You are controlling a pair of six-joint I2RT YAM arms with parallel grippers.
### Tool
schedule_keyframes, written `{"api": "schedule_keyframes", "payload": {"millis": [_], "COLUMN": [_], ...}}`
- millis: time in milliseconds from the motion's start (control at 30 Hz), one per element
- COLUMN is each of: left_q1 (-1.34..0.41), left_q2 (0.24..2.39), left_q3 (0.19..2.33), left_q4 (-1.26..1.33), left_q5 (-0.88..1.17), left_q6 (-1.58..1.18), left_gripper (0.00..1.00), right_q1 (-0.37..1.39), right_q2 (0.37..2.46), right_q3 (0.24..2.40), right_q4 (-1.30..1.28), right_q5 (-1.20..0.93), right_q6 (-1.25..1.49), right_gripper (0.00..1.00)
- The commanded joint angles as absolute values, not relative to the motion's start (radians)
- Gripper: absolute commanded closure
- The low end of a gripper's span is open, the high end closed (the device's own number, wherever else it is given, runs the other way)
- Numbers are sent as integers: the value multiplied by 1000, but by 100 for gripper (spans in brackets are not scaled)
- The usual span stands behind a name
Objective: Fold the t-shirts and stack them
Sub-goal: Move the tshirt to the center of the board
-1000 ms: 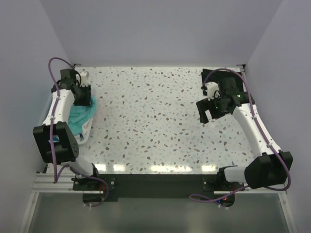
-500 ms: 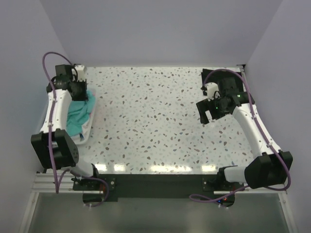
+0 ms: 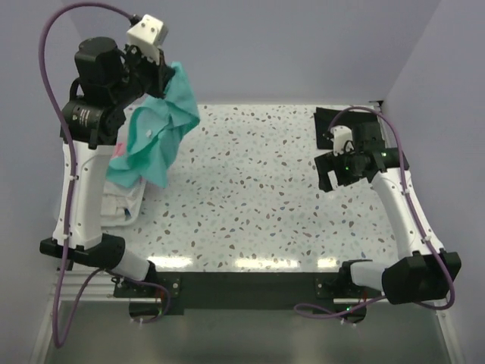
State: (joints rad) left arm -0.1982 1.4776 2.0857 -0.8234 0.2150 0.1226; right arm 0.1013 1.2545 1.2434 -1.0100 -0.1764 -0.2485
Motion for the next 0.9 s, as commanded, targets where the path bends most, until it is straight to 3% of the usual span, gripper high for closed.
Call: {"api": "schedule_keyframes", "payload": {"millis": [0,100,233,367,500,567,600,633,667,700,733,767,800,867], "left_q1": [-294,-365,-403,-416,-417,-405,-387,-352,-250,-189,-88,-37,0,138], "left_q2": [1549,1560,1506,1497,1424,1333,1304,1258,1238,1221,1200,1194,1192,1192], "left_q3": [2291,2358,2275,2264,2072,1840,1766,1612,1536,1447,1330,1269,1228,1142], "left_q4": [-752,-611,-329,-287,-310,-339,-357,-415,-443,-492,-529,-561,-605,-638], "left_q5": [261,302,389,428,475,453,451,468,547,601,623,621,626,664], "left_q6": [71,51,-32,-133,-160,-170,-176,-178,-172,-152,-126,-82,-55,47], "left_gripper": [100,100,100,100,100,100,96,86,70,36,24,18,4,0], "right_q1": [57,35,31,28,21,21,21,21,21,21,23,21,23,21], "right_q2": [1218,1213,1206,1195,1184,1180,1181,1183,1181,1181,1184,1187,1192,1210], "right_q3": [1262,1259,1261,1264,1273,1276,1278,1278,1278,1276,1273,1267,1264,1249], "right_q4": [-988,-991,-992,-985,-985,-986,-997,-1000,-1012,-1019,-1026,-1043,-1052,-1065], "right_q5": [-206,-204,-190,-166,-153,-158,-163,-169,-184,-195,-212,-236,-250,-267], "right_q6": [-230,-226,-218,-213,-215,-232,-241,-251,-273,-285,-313,-331,-348,-376], "right_gripper": [1,1,1,1,1,1,1,1,1,1,1,1,1,1]}}
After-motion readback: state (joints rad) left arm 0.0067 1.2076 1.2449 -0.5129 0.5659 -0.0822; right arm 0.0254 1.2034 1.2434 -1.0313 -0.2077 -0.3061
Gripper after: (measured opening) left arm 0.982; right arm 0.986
